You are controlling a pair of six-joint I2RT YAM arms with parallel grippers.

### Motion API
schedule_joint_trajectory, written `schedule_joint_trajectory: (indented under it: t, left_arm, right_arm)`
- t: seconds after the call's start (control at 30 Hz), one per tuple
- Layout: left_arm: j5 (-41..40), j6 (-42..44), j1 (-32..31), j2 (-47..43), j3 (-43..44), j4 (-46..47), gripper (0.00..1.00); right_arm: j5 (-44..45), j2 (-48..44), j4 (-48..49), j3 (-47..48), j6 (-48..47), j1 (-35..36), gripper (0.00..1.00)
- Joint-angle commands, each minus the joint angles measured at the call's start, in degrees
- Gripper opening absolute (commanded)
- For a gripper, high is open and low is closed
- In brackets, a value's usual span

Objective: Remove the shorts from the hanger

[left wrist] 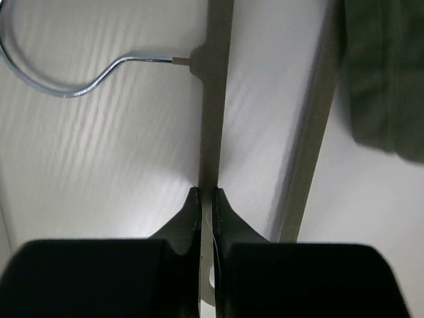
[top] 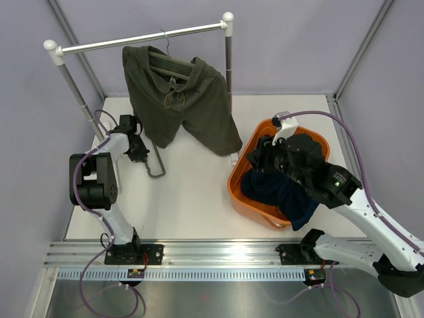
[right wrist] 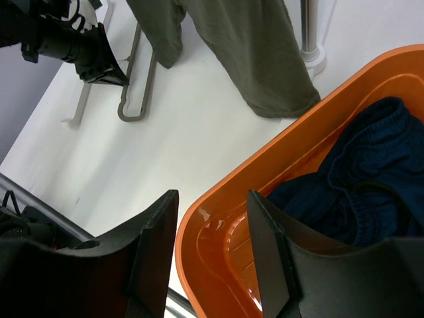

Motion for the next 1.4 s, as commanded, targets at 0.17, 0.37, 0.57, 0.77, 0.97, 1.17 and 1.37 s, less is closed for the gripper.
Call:
schedule_joint_trajectory:
  t: [0.17, 0.37, 0.57, 0.77, 0.97, 1.17, 1.37]
  left_arm:
    - [-0.1, -0.9, -6.1, -19.9, -8.4, -1.2, 0.00]
    - [-0.4, -1.5, -8.5, -30.2, -14.2, -0.8, 0.00]
    - [-1.2, -0.5, -9.3, -33.5, -16.4, -2.1, 0.00]
    - [-1.1, -3.9, -9.3, -36.4, -20.1, 0.2, 0.12]
    - [-4.9, -1.7, -9.1, -41.5, -11.8, -5.5, 0.55]
    - [-7.2, 1.0, -5.3, -45.3, 0.7, -13.0, 0.70]
    - [-0.5, 2.2, -0.8, -48.7, 8.7, -16.0, 0.72]
  right_arm:
    - [-8.6, 4.9, -1.3, 2.7, 0.2, 1.7, 0.51]
    - [-10.2, 13.1, 5.0, 2.3, 3.5, 8.2, 0.56]
    - [-9.5, 22.1, 11.5, 4.7, 4.4, 11.3, 0.57]
    - [-4.9, 38.5, 8.1, 16.9, 0.4, 16.4, 0.58]
    - [-3.6, 53.3, 4.0, 28.7, -3.7, 17.2, 0.58]
    - [-2.3, 65.9, -2.3, 42.1, -6.0, 17.2, 0.60]
    - [-1.1, 75.0, -7.3, 50.6, -1.8, 15.4, 0.61]
